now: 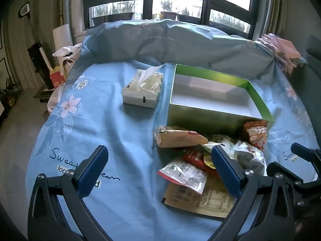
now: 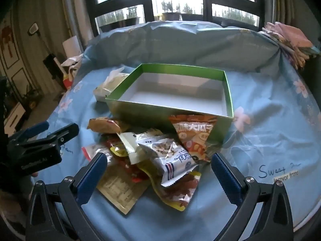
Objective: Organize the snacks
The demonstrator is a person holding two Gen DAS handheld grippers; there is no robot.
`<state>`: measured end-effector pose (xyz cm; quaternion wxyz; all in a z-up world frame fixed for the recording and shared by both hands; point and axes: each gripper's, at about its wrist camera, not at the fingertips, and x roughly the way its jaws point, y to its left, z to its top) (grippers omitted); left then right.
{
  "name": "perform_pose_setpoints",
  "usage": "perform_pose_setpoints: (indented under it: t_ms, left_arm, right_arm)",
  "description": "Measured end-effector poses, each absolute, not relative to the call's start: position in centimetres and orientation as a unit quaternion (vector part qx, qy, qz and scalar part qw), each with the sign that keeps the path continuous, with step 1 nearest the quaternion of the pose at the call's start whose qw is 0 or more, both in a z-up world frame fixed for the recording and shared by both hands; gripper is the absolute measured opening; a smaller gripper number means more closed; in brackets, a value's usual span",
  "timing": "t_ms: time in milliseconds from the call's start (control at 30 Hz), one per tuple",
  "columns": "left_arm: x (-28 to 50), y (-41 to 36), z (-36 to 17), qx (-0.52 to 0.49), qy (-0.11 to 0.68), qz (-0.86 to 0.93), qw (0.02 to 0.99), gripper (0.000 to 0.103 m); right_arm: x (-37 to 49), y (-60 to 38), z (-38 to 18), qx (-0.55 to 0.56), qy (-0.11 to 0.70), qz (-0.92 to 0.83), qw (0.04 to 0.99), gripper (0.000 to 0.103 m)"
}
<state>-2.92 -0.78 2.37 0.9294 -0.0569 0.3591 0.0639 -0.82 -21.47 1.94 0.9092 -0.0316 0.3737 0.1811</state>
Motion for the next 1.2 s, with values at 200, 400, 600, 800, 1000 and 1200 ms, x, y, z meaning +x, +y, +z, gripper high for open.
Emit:
perform_pose_setpoints:
  t_ms: [200, 400, 600, 800, 1000, 1200]
  left_arm:
    - [-2.9, -0.9, 2.3, -0.055, 0.36, 0.062, 0.929, 0.103]
    - [-2.6, -1.2, 2.2, -0.054, 0.365, 0.062, 0.928, 0.103]
    - [-2.3, -1.4, 2.1, -0.053, 0.367, 0.061, 0.927, 0.103]
    - [-2.2, -1.6, 2.0, -0.052, 0.37, 0.061, 0.926, 0.103]
    - [-2.1, -1.7, 1.8, -0.051, 0.373, 0.059, 0.924, 0.103]
    - [-2.2, -1.7, 1.9, -0.057, 0.377, 0.048, 0.923, 0.103]
  right_arm:
    - [-0.4, -21.1, 1.9, -0.033, 0.369, 0.179, 0.912, 0.103]
    - [0.1, -20.8, 1.8, -0.037, 0.371, 0.177, 0.911, 0.103]
    - [0.3, -21.4, 1.4, -0.031, 0.374, 0.175, 0.91, 0.103]
    - [0.5, -21.6, 1.1, -0.027, 0.381, 0.175, 0.908, 0.103]
    - [0.6, -21.8, 0.9, -0.031, 0.36, 0.18, 0.915, 0.103]
    - [0.5, -21.7, 0.7, -0.038, 0.362, 0.181, 0.914, 0.103]
